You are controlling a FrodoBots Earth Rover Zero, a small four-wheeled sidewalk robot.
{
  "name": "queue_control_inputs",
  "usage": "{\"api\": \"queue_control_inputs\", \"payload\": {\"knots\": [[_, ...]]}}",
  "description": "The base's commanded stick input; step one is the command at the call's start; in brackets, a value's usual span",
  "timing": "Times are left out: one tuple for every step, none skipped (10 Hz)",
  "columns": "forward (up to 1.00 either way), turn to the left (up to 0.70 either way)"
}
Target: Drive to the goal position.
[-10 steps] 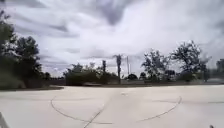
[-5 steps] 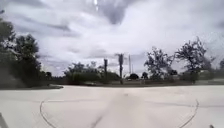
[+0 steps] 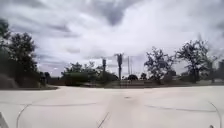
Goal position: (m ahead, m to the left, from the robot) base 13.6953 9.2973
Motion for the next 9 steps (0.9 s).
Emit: {"api": "queue_control_inputs", "payload": {"knots": [[0.85,0.0],[0.85,0.0],[0.85,0.0],[0.85,0.0],[0.85,0.0],[0.85,0.0],[0.85,0.0],[0.85,0.0],[0.85,0.0]]}}
